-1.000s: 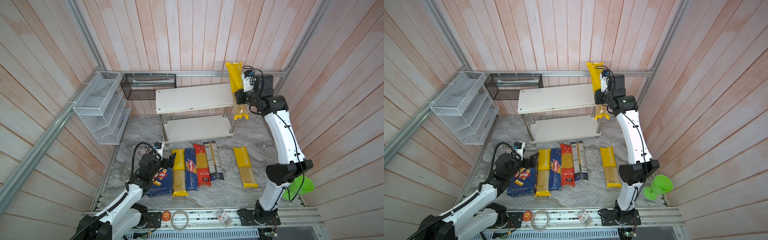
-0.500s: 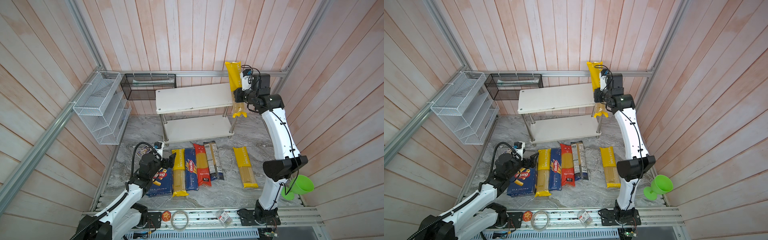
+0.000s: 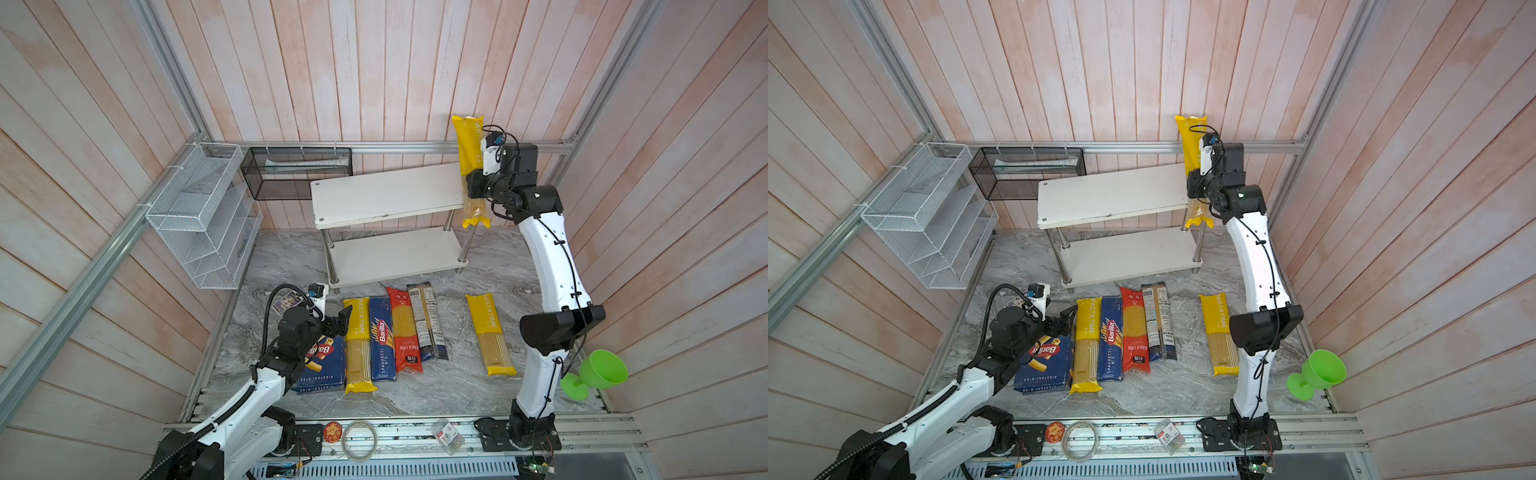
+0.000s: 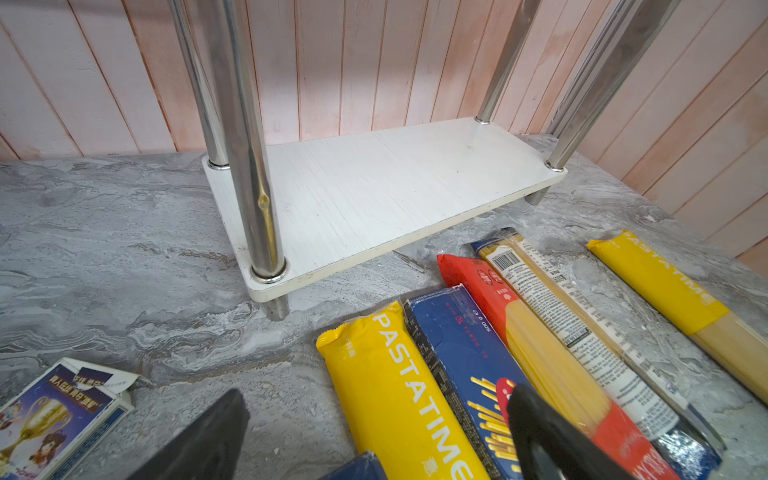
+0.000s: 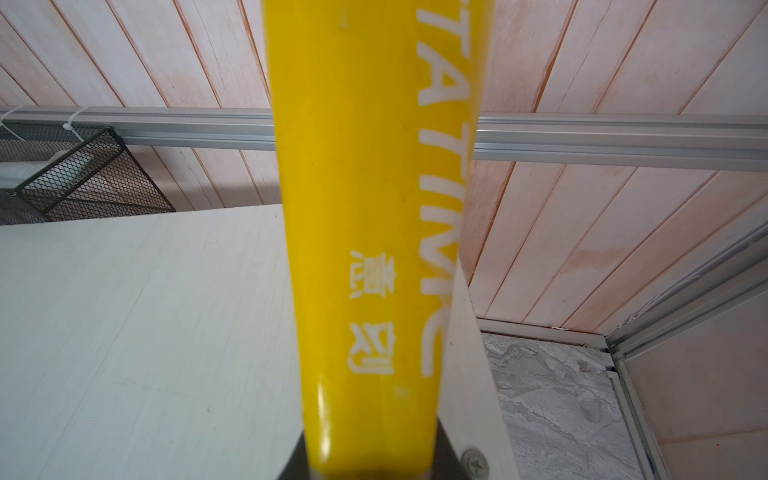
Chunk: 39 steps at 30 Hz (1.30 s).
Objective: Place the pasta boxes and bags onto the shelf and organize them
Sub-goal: 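Lower the yellow bag onto the top shelf and open the right gripper, then draw the right gripper back from the shelf, down toward the table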
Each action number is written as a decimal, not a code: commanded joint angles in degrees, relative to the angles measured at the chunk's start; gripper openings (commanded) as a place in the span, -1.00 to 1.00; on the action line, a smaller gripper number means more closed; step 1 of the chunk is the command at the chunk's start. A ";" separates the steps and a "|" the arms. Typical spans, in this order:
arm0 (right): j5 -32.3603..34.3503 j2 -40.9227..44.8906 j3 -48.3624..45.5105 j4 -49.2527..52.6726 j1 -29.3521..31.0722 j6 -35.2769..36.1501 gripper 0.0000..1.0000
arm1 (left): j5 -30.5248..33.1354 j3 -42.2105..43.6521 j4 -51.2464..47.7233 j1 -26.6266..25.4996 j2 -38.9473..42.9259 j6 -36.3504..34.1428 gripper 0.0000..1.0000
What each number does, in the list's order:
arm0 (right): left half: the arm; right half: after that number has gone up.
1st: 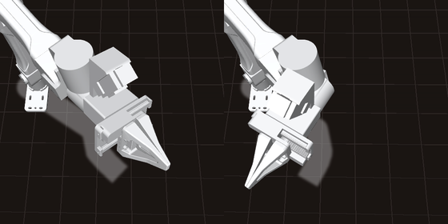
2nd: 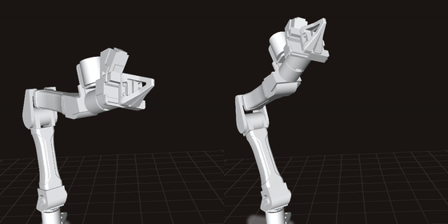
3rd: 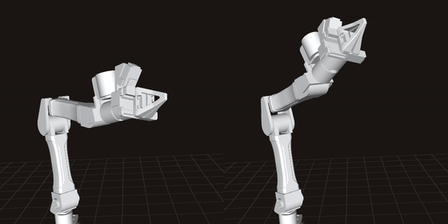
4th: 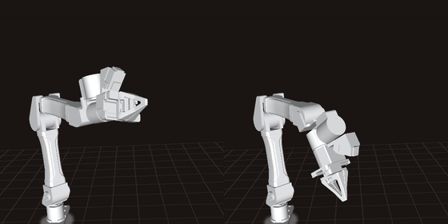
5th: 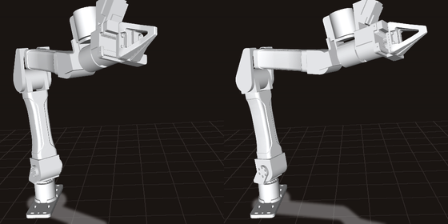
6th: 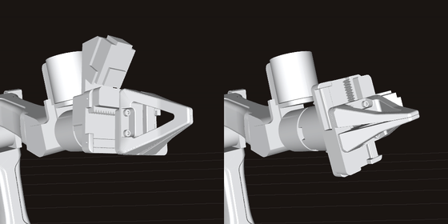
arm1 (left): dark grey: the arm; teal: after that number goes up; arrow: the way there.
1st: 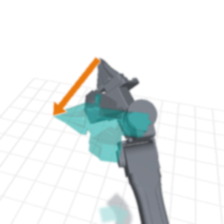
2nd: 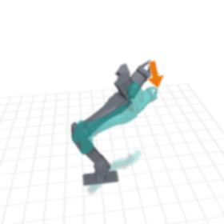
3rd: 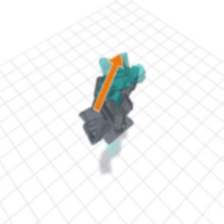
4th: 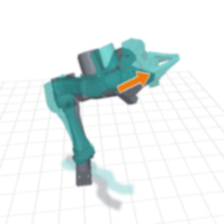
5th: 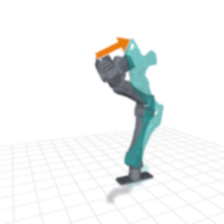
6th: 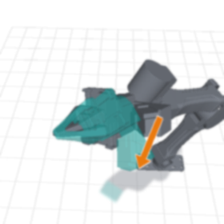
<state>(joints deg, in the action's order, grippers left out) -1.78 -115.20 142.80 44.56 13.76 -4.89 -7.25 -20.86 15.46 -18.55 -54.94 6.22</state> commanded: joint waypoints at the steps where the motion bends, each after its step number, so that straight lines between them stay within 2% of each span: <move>1: 0.21 -1.41 2.35 -7.58 -0.14 -1.00 -0.52 | -0.58 0.61 0.80 -0.15 0.88 -0.24 0.99; 3: 0.30 -1.69 2.29 -7.66 -0.14 -1.05 -0.29 | -0.58 0.71 0.82 -0.17 1.01 -0.24 0.99; 4: 0.29 -1.82 2.29 -7.65 -0.17 -1.13 -0.26 | -0.58 0.68 0.80 -0.16 1.02 -0.21 0.99; 15: 0.78 -2.67 2.29 -7.02 -0.11 -1.21 -0.08 | -0.57 0.90 0.88 -0.13 1.24 -0.15 0.99; 23: 2.47 1.87 1.36 -3.50 -0.14 2.01 0.05 | -0.31 0.91 0.88 -0.17 1.44 -0.15 0.99; 30: -2.30 12.52 -10.81 -6.14 -3.80 0.96 0.14 | -0.31 1.00 0.97 -0.17 1.45 -0.07 0.99; 35: -1.55 21.08 -22.19 -8.73 -4.32 0.47 0.16 | -0.31 1.08 0.97 -0.17 1.59 -0.11 0.99; 37: -4.06 25.22 -28.42 -9.82 -4.35 -0.73 0.15 | -0.20 1.11 0.97 -0.17 1.73 -0.06 0.99; 39: -9.95 29.30 -34.20 -11.19 -4.37 -2.89 0.16 | -0.14 1.25 1.00 -0.17 1.86 -0.07 0.99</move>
<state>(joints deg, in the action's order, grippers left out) -4.91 -89.30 114.56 35.53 9.10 -4.89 -7.22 -20.49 15.46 -18.55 -54.08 6.22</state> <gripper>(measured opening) 0.578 0.995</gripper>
